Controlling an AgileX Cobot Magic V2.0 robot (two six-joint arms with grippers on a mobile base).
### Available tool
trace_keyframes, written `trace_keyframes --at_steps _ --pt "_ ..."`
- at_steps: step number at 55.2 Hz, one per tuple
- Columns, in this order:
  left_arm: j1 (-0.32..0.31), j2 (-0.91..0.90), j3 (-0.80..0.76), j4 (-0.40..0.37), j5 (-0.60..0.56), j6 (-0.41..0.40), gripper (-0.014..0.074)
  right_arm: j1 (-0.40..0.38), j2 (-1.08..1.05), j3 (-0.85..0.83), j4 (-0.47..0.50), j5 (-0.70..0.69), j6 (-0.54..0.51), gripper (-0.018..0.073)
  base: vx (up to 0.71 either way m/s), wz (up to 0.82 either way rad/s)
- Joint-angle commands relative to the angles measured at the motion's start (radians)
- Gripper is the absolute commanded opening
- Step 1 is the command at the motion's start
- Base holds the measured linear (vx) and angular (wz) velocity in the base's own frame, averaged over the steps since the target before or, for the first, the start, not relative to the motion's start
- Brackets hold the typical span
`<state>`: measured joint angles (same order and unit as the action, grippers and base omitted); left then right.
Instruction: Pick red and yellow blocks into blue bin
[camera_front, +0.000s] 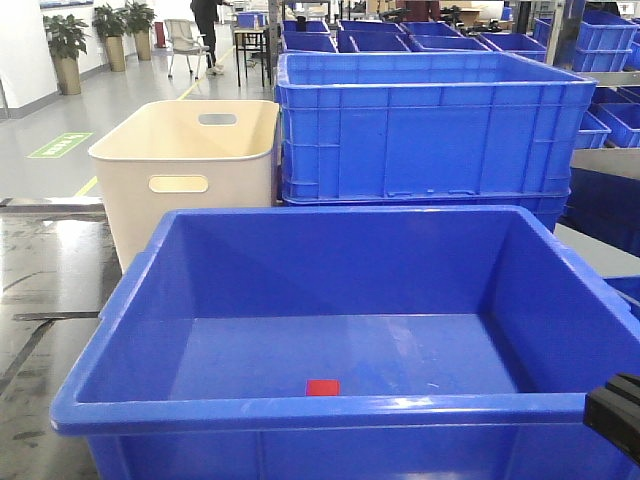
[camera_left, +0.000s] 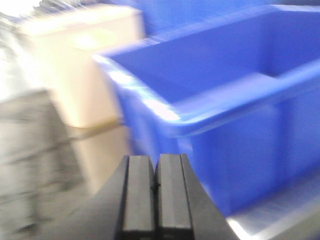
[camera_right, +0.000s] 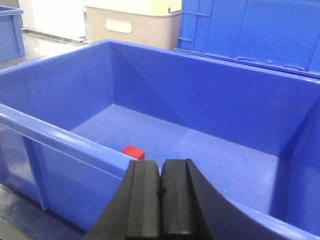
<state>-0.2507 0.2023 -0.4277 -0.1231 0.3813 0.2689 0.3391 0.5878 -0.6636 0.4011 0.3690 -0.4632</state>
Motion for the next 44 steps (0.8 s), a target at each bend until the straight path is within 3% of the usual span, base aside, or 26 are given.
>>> trace_keyframes --at_steps 1,10,17,44 --pt "0.063 -0.084 0.087 0.005 -0.123 -0.026 -0.0001 0.0 0.0 -0.028 0.004 -0.076 -0.004 -0.0011 0.0 0.0" --pt "0.15 -0.241 0.3 0.006 -0.152 -0.098 -0.0001 0.0 0.0 -0.028 0.004 -0.076 -0.004 -0.0011 0.0 0.0" --pt "0.174 -0.232 0.444 0.001 -0.344 -0.098 -0.0001 0.0 0.0 -0.028 0.004 -0.069 -0.004 -0.0011 0.0 0.0" --pt "0.174 -0.231 0.434 -0.002 -0.338 -0.097 0.0 0.0 0.0 -0.028 0.005 -0.062 -0.004 -0.0011 0.0 0.0"
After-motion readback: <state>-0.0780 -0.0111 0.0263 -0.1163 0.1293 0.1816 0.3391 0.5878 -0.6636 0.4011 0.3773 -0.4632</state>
